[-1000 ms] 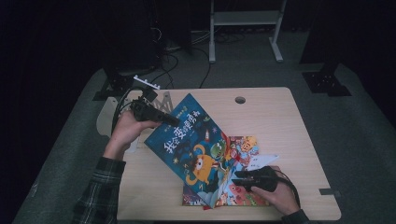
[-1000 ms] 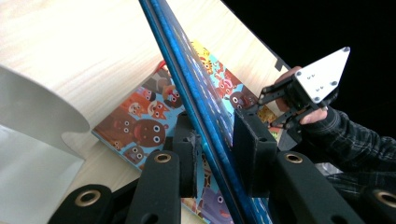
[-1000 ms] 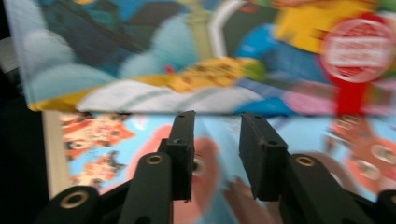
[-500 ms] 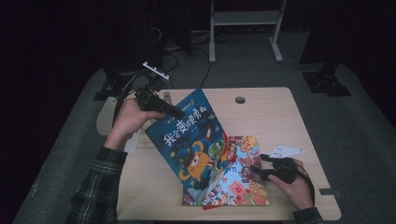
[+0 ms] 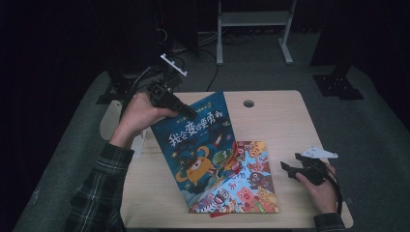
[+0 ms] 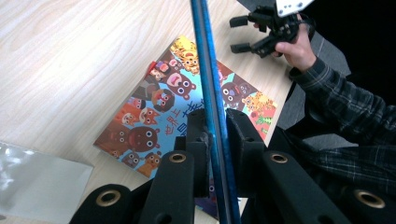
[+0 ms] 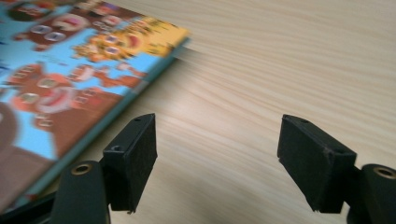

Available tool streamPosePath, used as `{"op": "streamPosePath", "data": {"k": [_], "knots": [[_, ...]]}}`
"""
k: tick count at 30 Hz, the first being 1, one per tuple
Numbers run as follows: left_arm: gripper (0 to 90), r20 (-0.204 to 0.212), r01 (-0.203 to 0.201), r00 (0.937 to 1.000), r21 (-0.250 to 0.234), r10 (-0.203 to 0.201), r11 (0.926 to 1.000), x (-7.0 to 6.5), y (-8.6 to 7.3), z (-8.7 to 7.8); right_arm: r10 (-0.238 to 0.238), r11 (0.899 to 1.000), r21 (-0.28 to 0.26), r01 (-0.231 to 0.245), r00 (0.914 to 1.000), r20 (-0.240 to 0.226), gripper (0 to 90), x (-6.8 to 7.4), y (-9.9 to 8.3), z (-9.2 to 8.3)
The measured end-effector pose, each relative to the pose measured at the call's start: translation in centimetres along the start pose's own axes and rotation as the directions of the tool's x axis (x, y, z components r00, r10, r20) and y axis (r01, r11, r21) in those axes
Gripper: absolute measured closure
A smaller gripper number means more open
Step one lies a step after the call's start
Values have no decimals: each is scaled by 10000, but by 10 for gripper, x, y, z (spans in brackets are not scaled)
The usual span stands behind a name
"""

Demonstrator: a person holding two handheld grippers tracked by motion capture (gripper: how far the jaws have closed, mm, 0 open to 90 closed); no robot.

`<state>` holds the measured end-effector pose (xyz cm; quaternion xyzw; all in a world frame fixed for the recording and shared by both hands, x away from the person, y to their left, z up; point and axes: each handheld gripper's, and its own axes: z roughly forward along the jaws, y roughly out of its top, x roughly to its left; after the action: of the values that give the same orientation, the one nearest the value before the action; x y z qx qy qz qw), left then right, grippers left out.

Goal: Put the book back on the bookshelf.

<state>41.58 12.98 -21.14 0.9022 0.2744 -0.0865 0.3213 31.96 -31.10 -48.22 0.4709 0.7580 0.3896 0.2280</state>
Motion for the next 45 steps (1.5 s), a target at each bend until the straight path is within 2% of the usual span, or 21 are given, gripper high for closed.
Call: {"op": "streamPosePath", "data": {"k": [6, 12, 17, 21, 32, 40, 45], "knots": [[826, 78, -372, 9993, 261, 370, 9990, -13, 6, -3, 422, 9990, 133, -430, 9975, 566, 250, -15, -8, 3], [828, -364, -798, 9960, 588, 821, 9951, -29, 9, -7, 642, 9969, 403, -681, 9938, 910, 220, -19, -12, 6], [828, -740, -977, 9919, 711, 1029, 9927, -35, 10, -13, 648, 9961, 525, -711, 9914, 1140, 187, -19, -14, 11], [828, -860, -917, 9915, 657, 972, 9936, -34, 9, -18, 511, 9941, 882, -638, 9889, 1394, 156, -16, -13, 16], [828, -1216, -748, 9895, 277, 776, 9968, -34, -3, -45, 882, 9894, 1038, -1018, 9878, 1282, 120, -17, -13, 17], [827, -1392, -532, 9889, -14, 525, 9986, -31, -18, -68, 875, 9894, 1040, -1011, 9879, 1278, 120, -17, -13, 17], [827, -1546, -265, 9877, -203, 230, 9994, -28, -33, -84, 873, 9895, 1039, -1009, 9880, 1278, 120, -17, -13, 17]]}}
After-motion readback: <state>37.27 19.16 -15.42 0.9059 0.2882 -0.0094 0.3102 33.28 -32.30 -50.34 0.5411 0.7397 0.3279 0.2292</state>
